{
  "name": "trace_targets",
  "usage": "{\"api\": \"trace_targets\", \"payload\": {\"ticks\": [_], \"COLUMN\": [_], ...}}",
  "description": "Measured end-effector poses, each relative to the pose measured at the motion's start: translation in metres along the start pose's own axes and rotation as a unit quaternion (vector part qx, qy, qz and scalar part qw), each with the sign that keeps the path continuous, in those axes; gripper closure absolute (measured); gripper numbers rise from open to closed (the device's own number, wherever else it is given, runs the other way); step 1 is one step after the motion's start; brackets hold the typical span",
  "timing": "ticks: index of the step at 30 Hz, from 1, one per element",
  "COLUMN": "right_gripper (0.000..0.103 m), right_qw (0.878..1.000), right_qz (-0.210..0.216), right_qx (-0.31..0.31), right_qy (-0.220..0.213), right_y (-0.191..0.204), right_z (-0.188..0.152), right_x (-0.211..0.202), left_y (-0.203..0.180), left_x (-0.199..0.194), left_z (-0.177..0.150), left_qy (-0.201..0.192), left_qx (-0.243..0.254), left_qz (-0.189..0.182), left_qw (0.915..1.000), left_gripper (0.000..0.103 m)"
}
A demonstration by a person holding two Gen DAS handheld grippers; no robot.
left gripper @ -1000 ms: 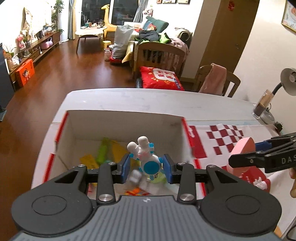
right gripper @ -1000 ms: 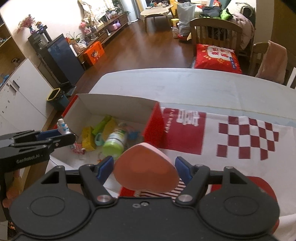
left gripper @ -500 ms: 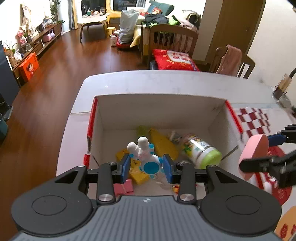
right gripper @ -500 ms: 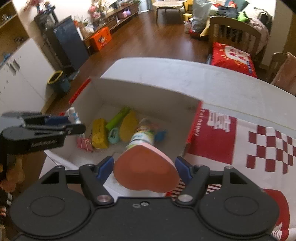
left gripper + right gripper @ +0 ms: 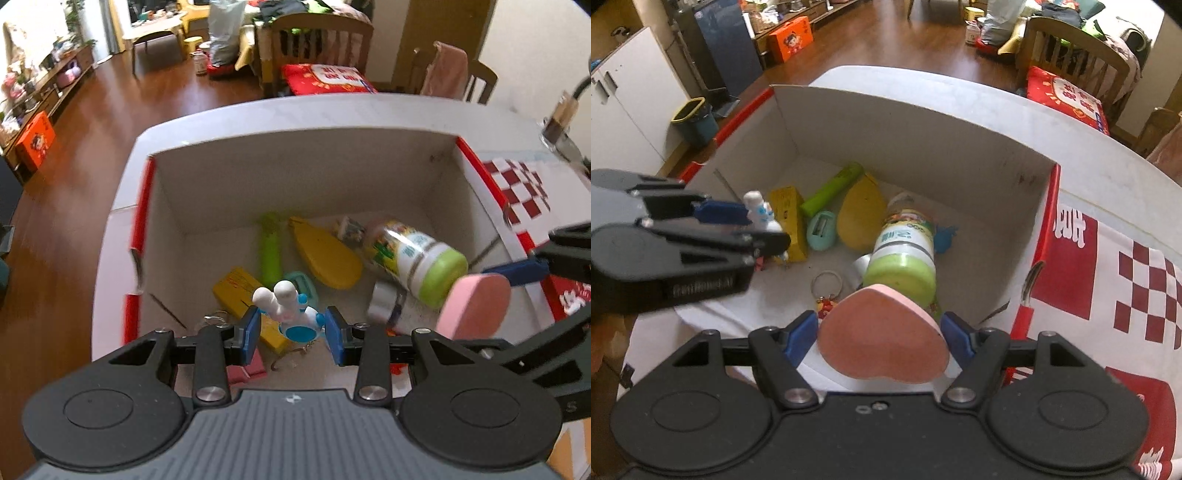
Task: Organize rigid objects
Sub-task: 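Open both grippers to drop the keychain and sponge into the box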
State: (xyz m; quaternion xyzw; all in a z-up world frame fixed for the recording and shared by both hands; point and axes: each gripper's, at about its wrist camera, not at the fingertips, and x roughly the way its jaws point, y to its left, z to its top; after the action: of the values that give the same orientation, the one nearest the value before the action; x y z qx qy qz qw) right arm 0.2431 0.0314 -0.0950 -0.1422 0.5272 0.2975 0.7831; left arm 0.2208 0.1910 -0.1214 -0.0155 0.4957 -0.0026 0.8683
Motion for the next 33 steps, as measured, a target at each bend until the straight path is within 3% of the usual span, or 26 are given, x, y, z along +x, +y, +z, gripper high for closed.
{"api": "trace_targets", "payload": {"ticks": [4,11,20,23,25,33], "right_gripper": [0.030,0.030,0.027,0.027,0.026,0.020], "right_qw": [1.000,1.000,0.999,0.999,0.998,0.996], "right_qz": [-0.020,-0.017,-0.014,-0.009,-0.004,0.018], "right_qx": [-0.008,-0.007,-0.029,-0.033,-0.035,-0.036], "right_qy": [-0.006,-0.013,-0.026,-0.036,-0.045,-0.082], "right_y": [0.004,0.004,0.006,0.007,0.007,0.002], "right_z": [-0.002,-0.006,-0.009,-0.013,-0.015,-0.025], "right_x": [0.002,0.001,-0.006,-0.011,-0.017,-0.046], "left_y": [-0.008,-0.008,-0.011,-0.010,-0.010,-0.011], "left_x": [0.010,0.021,0.018,0.014,0.008,-0.021], "left_z": [-0.004,-0.006,-0.009,-0.010,-0.011,-0.016], "left_qy": [0.014,0.039,0.038,0.036,0.029,0.002], "left_qx": [0.010,-0.010,-0.022,-0.030,-0.033,-0.046], "left_qz": [0.004,0.012,0.018,0.017,0.018,0.020], "left_qw": [0.9999,0.9991,0.9989,0.9988,0.9989,0.9987], "left_gripper": [0.066,0.066,0.065,0.059,0.047,0.044]}}
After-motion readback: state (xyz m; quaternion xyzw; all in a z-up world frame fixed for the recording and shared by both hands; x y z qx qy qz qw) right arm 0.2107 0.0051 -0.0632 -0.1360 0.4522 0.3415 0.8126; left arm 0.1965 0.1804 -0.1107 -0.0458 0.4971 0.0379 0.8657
